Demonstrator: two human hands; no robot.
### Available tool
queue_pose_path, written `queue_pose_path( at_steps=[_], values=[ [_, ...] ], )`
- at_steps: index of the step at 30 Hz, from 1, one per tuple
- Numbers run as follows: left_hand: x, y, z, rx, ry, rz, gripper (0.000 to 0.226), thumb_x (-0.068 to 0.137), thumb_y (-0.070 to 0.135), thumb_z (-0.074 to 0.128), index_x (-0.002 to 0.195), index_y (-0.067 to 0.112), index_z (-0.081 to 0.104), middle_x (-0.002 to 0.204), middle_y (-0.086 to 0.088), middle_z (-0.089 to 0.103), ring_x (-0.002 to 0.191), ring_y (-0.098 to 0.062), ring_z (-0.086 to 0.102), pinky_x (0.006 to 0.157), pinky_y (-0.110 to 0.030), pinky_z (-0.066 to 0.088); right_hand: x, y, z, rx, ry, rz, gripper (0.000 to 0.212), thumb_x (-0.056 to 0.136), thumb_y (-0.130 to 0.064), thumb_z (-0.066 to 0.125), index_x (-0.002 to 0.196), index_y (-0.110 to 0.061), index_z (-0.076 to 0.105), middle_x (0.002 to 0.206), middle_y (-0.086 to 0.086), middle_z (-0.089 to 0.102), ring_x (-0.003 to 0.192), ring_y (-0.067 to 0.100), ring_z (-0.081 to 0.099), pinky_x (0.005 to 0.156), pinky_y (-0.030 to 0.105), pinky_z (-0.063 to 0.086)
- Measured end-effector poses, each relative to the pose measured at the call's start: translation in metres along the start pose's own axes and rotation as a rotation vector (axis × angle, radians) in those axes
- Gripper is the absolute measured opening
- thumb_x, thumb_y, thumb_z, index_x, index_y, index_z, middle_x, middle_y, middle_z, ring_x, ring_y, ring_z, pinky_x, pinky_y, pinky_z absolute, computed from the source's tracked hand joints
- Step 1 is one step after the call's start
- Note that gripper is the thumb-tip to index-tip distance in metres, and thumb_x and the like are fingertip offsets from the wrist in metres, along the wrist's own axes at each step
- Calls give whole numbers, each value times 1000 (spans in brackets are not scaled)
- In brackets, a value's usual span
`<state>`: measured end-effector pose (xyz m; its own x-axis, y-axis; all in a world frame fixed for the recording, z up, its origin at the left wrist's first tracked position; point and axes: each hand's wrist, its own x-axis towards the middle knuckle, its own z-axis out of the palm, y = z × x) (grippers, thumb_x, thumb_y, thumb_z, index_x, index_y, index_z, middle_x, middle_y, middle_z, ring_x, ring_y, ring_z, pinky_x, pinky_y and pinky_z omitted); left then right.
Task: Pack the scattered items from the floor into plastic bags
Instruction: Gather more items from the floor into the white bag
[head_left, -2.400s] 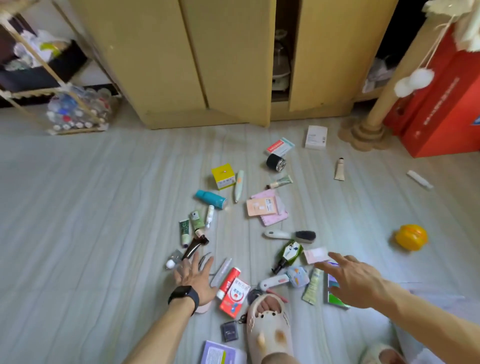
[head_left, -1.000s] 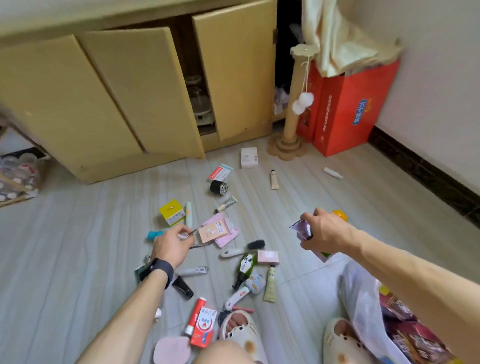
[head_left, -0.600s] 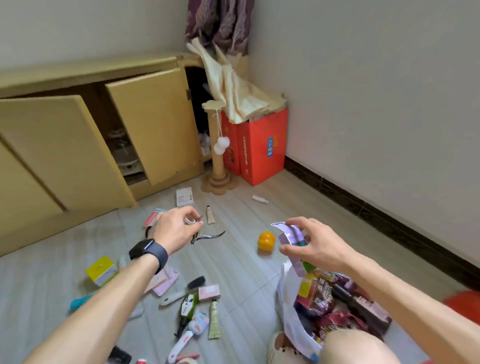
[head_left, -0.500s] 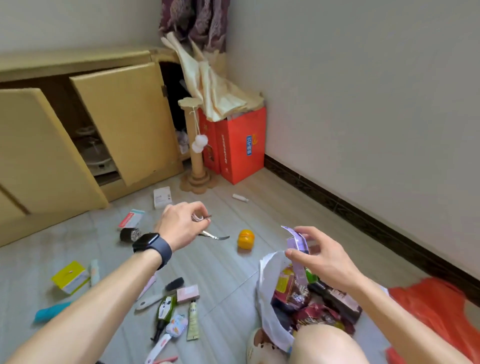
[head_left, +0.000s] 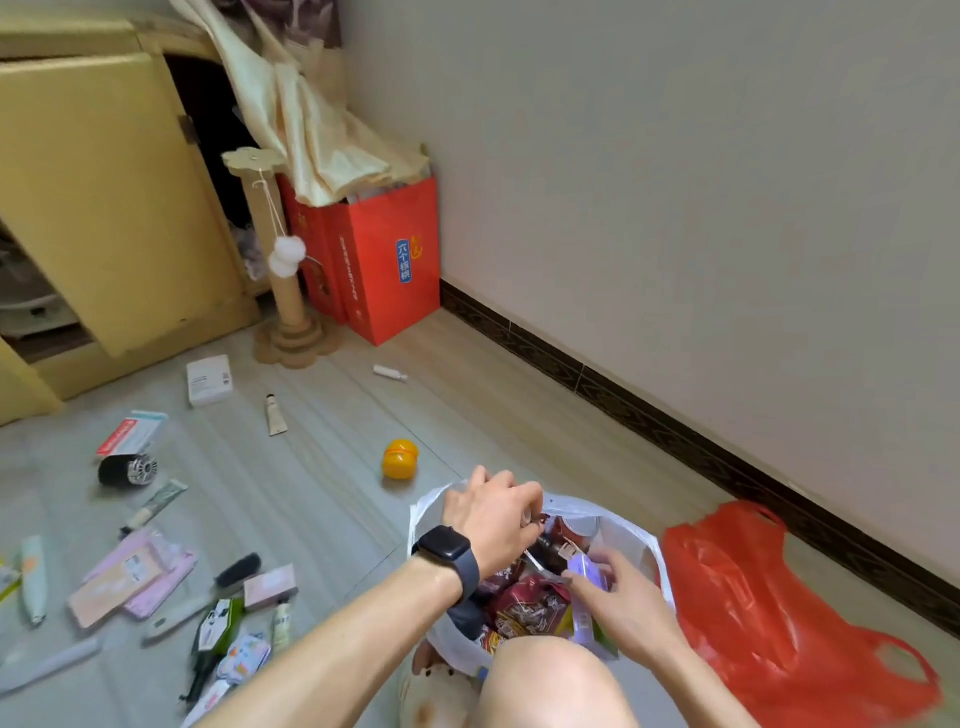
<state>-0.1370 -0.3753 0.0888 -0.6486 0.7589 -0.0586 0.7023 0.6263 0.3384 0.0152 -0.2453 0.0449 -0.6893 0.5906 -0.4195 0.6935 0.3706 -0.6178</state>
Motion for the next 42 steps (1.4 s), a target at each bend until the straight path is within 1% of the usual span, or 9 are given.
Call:
queue_pose_path(
  at_steps=[8,14,16,17,19,22,26,31,42],
  values=[
    [11,-23,5,-206,-52,-83,47,84,62,59,113,27,45,106,1,55,97,-24,54,80,-36,45,14,5,14,-38,3,-1,47,84,-56,62,121,-29,55,101,-14,65,97,9,62,78,29,45],
    [1,-28,24,28,-245,83,58,74,57,70,116,27,44,116,1,53,109,-25,55,77,-34,45,26,0,18,-68,4,-23,44,84,-56,62,119,-30,54,109,-10,64,98,11,59,83,31,47],
    [2,-34,33,203,-171,145,68,76,51,72,131,25,40,143,-5,39,134,-28,38,100,-39,38,31,-2,18,-111,0,-42,50,84,-58,61,123,-28,53,117,-7,63,100,12,58,84,32,47],
    [5,-39,35,345,-142,189,71,80,44,71,139,25,36,157,-10,20,146,-30,18,116,-44,20,34,-2,18,-134,-4,-52,55,83,-60,60,126,-27,52,121,-6,62,104,14,58,85,33,46],
    [8,-53,36,595,-175,225,74,84,35,67,148,32,28,161,-13,-19,148,-31,-18,114,-53,-15,38,-2,19,-192,-16,-83,63,81,-63,59,133,-28,50,131,-4,58,115,16,56,90,34,46],
    [4,-74,37,728,-268,139,98,81,59,64,154,35,5,154,-12,-35,143,-32,-30,113,-60,-17,41,-3,26,-298,-35,-209,64,83,-59,60,140,-33,46,140,-4,51,126,18,49,100,34,41],
    [-6,-85,33,678,-299,100,100,85,71,47,153,31,-15,156,-6,-33,145,-25,-27,114,-59,-14,48,-6,50,-464,-6,-403,61,90,-57,54,147,-41,38,158,-3,32,140,24,32,113,38,33],
    [-16,-86,24,632,-296,77,88,91,65,41,152,36,-16,156,-4,-32,146,-25,-24,114,-61,-9,58,3,66,-728,-166,-384,67,93,-51,46,154,-44,18,166,5,-2,153,27,-2,122,46,15],
    [-43,-138,-83,528,-202,-177,65,95,57,40,153,41,16,164,-4,3,150,-25,-7,116,-61,-2,38,-97,22,-626,-161,-715,56,97,-39,51,150,-41,34,161,-1,26,151,17,16,120,31,19]
  ],
)
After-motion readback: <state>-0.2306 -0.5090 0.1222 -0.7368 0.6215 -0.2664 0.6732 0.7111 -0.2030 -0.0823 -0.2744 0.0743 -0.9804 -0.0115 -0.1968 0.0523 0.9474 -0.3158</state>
